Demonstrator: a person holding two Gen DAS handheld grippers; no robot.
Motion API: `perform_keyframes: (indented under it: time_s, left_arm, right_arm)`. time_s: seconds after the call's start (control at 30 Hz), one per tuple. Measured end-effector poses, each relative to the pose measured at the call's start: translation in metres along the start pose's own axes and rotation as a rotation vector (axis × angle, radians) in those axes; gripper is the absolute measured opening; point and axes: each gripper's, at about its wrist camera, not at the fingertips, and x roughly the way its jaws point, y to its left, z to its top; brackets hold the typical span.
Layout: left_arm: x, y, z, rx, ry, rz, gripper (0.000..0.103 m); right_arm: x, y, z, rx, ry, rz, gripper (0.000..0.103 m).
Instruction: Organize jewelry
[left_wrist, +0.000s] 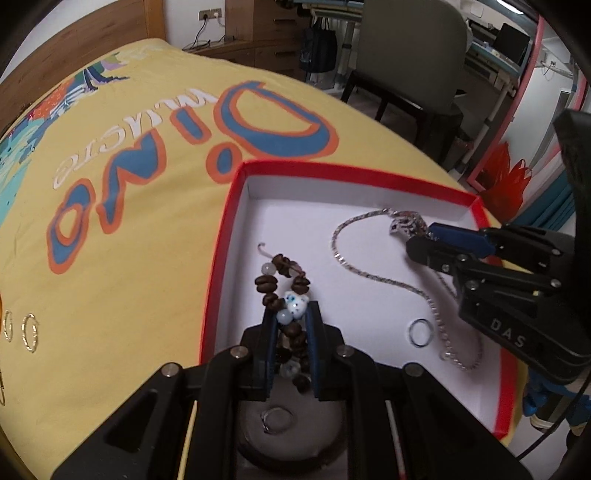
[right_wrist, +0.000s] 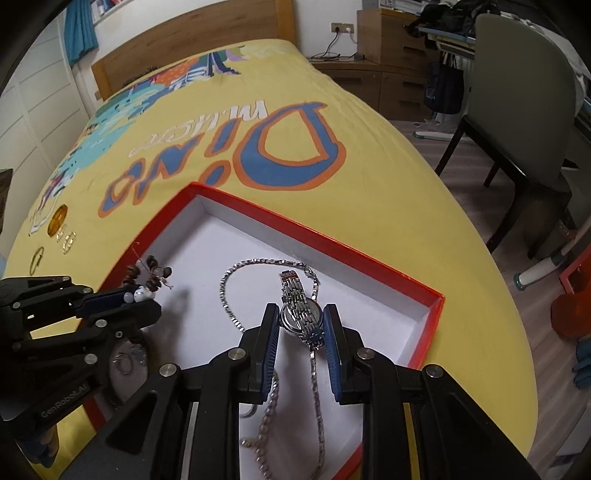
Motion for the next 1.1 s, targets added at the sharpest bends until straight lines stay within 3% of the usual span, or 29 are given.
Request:
perform_keyframes:
  time_s: [0.27,0.4,0.57,0.83,1.1]
  left_arm:
    - [0.002,0.002,-0.006,0.009,-0.016,-0.006,0.016]
    - [-0.005,0.003,-0.006,0.003,-0.032,-0.012,0.033]
    - [-0.019,0.003,-0.006,0.01,-0.045,-0.013,0.034]
    - [-0.072,0.003,-0.02,0.009,-0.117,-0.021,0.034]
    - [-0.127,0.021,-0.058,-0.032,-0.147,0.02,0.034]
  right_arm:
    - [0.01,-0.001,-0.001,-0.044,0.011,-0.037,0.024]
    - [0.008,-0.001,-0.001,-0.041,0.001,-0.032,0.026]
    - [-0.001,-0.001,-0.001,-0.035,-0.009,-0.034,0.027]
    - [-0.039,0.002,-0.007,-0.006,-0.066,-0.022,0.027]
    - [-0.083,0.024,-0.029,0.018,-0.102,0.017,0.033]
